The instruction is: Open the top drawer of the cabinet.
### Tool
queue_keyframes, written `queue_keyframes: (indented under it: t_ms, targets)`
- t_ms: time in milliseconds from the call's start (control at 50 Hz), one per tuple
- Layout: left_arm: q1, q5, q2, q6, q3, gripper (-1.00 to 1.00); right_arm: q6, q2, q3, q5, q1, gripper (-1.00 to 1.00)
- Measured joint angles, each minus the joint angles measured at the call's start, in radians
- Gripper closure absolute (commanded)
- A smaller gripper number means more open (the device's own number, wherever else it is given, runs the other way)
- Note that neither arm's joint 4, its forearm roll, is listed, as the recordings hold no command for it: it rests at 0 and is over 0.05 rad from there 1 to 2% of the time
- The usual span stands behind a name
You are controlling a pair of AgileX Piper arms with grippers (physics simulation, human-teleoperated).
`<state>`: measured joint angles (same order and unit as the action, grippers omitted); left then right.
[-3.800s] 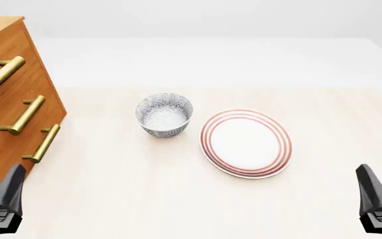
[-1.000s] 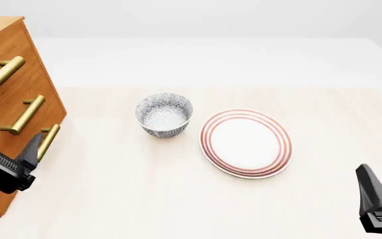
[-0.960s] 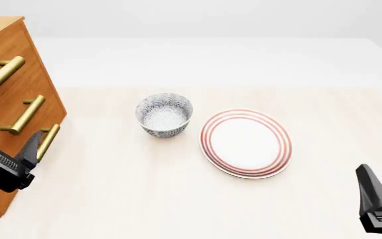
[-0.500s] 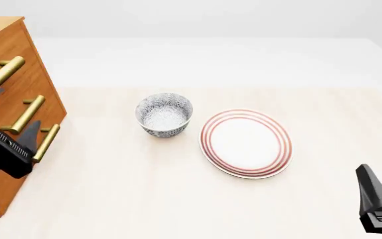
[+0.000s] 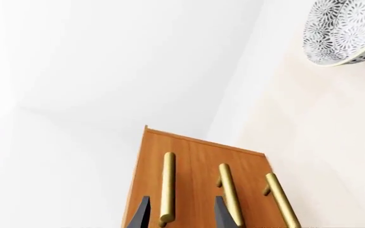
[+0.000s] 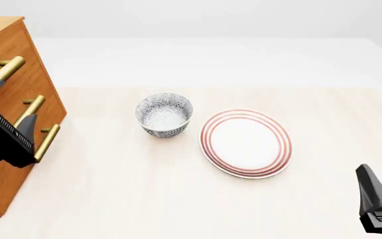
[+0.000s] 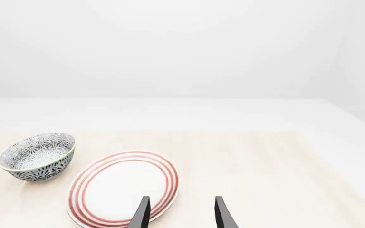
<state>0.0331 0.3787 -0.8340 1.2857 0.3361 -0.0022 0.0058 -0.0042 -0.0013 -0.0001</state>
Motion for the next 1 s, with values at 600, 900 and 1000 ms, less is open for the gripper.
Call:
queue_keyframes:
  t_ms: [600, 900, 1000]
  targets:
    - [0.065, 0.139, -0.137, 0.085, -0.001, -1.0, 0.0, 0.0, 0.0, 0.0, 0.0, -1.0]
    - [0.1, 0.185, -0.183, 0.096, 0.004, -1.0, 0.0, 0.0, 0.0, 0.0, 0.0, -1.0]
    - [0.112, 0.201, -0.202, 0.1, 0.007, -1.0, 0.0, 0.0, 0.0, 0.0, 0.0, -1.0]
